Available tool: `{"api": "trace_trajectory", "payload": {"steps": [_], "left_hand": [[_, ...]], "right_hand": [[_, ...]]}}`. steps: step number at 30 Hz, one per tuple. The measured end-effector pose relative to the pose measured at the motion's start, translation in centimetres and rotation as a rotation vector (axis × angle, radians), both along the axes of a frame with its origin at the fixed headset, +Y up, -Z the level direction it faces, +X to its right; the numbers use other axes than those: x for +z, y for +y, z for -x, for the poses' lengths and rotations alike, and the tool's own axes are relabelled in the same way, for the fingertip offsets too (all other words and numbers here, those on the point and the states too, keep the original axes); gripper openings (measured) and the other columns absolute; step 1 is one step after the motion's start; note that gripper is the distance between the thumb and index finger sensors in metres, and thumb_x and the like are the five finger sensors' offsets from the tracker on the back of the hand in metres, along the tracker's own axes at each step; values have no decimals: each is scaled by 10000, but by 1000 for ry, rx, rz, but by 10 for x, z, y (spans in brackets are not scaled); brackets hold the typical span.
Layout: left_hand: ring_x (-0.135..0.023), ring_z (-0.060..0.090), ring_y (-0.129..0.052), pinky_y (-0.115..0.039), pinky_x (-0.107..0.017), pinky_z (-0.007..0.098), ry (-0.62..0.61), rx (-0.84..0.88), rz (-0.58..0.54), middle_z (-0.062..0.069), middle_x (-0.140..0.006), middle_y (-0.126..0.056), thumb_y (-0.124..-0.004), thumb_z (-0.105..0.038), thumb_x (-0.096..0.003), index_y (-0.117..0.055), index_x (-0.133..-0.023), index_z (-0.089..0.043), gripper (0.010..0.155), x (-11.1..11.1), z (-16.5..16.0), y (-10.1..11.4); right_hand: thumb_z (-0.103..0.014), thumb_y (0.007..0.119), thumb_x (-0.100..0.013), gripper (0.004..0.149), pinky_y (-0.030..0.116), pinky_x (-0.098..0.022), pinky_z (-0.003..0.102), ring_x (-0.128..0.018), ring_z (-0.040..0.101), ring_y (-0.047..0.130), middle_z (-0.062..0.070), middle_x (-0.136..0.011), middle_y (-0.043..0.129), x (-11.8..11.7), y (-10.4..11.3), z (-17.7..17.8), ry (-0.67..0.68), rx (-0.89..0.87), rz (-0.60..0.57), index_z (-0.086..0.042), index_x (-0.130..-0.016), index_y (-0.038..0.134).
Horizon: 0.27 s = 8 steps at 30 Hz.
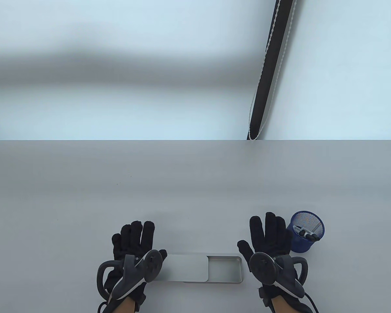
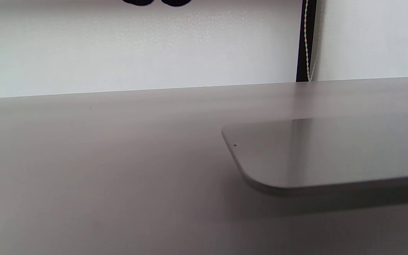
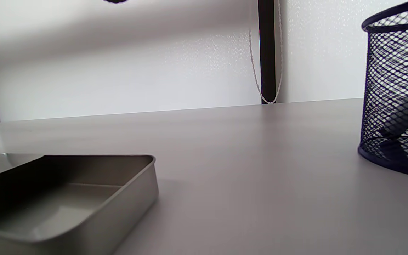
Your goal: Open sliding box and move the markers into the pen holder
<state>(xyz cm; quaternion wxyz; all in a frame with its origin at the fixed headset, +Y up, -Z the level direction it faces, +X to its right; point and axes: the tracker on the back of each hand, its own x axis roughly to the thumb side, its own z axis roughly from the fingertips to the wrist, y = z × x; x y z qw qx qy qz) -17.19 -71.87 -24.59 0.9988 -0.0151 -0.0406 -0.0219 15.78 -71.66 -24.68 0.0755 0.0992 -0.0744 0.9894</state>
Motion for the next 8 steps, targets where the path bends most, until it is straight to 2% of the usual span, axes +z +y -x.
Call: {"api": "trace_trajectory", "payload": {"steps": [8], "left_hand": [[-1125,449,-428,-421,-802,606,-12,10,-9,180,-1262,-348,-453,-688,-522,-193,-1191,-234,849,1,-1,0]], "right_hand": [[-454,512,-676,733,204,-668,774,-1003,634,97,405,-1113,73,2,-1,2,6,11,2,-5,-1177,220]]}}
